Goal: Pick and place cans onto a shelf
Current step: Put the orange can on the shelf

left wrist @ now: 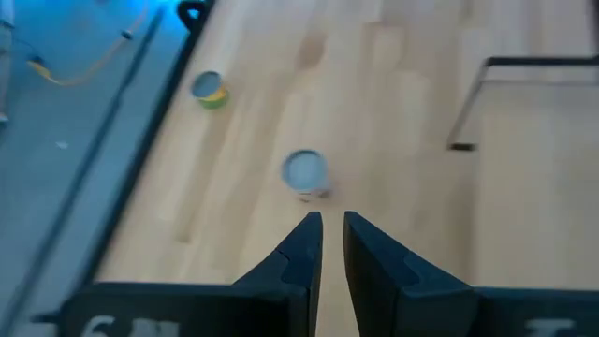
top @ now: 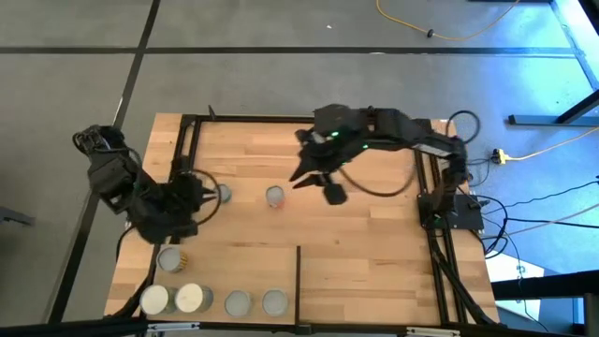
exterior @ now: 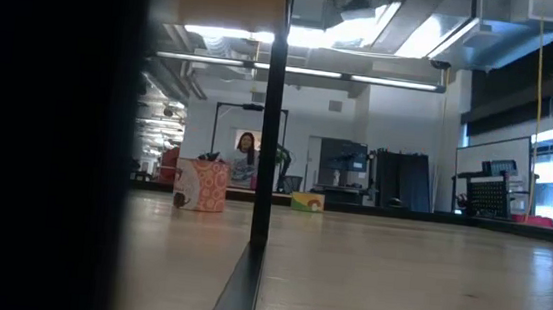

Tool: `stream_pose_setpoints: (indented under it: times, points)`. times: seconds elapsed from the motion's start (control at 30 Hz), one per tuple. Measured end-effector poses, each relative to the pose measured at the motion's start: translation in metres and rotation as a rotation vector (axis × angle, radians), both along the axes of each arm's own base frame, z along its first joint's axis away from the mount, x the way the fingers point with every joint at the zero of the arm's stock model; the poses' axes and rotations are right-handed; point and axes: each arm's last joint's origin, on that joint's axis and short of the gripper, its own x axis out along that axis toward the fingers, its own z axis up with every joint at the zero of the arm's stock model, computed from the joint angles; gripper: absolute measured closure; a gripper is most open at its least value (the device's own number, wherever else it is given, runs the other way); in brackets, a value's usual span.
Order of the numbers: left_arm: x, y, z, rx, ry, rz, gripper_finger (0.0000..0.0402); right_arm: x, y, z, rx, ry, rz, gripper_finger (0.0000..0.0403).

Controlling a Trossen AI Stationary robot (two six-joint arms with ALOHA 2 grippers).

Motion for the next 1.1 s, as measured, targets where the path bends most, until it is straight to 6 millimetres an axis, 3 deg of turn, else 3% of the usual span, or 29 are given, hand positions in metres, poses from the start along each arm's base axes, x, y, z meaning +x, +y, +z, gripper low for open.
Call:
stream_pose_setpoints:
  times: [0.27, 0.6, 0.8, 1.1]
  points:
    - [0.025, 0.02, 0.001, 0.152, 0.052, -0.031, 0.036, -0.064, 0.001, 0.039, -0.005, -0.012, -0.004, 0.0318]
    - [0.07, 0.043, -0.011, 0.148, 0.184, -0.039, 0.0396, -0.131, -0.002, 0.063, -0.105, 0.013, -0.131, 0.0318]
    - [0.094, 0.054, -0.023, 0.15, 0.235, 0.033, 0.0366, -0.153, -0.002, 0.071, -0.118, -0.01, -0.151, 0.0318]
    - [0.133, 0.071, -0.053, 0.186, 0.432, -0.025, 0.0348, -0.165, -0.005, 0.071, -0.178, 0.03, -0.229, 0.0318]
